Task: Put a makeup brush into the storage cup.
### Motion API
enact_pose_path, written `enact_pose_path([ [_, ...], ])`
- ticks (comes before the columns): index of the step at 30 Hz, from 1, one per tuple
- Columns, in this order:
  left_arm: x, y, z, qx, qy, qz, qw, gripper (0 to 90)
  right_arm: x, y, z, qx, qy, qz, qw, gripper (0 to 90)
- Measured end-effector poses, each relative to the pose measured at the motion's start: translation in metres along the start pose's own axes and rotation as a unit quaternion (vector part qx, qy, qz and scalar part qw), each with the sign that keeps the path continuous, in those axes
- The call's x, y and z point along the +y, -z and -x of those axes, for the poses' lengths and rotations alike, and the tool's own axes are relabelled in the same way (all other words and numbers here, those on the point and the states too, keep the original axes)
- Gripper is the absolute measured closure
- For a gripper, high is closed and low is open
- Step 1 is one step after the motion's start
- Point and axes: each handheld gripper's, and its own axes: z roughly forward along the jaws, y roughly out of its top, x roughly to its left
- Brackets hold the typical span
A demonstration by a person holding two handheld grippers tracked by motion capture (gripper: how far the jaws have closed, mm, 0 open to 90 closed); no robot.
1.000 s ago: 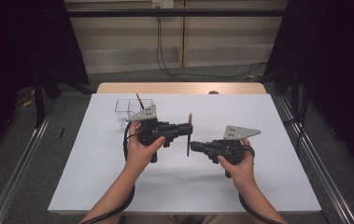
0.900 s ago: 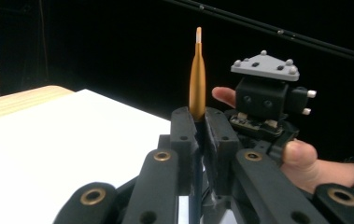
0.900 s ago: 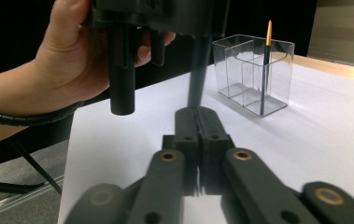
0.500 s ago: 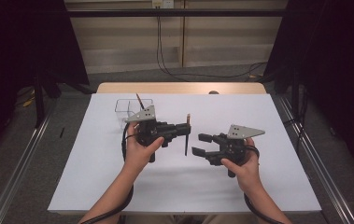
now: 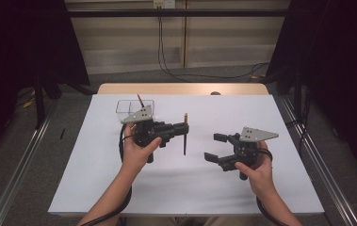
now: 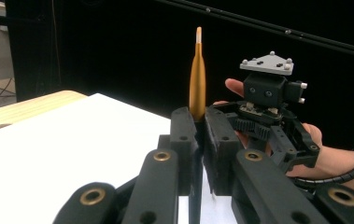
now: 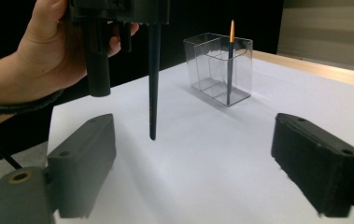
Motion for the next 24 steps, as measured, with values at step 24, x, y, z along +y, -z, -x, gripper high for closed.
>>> enact_pose_path([
  [24, 0.001, 0.021, -0.005, 0.026, -0.002, 0.009, 0.9996, 83.0, -0.013, 0.042, 0.007, -0.016, 0.006, -0.01, 0.9998, 7.2],
])
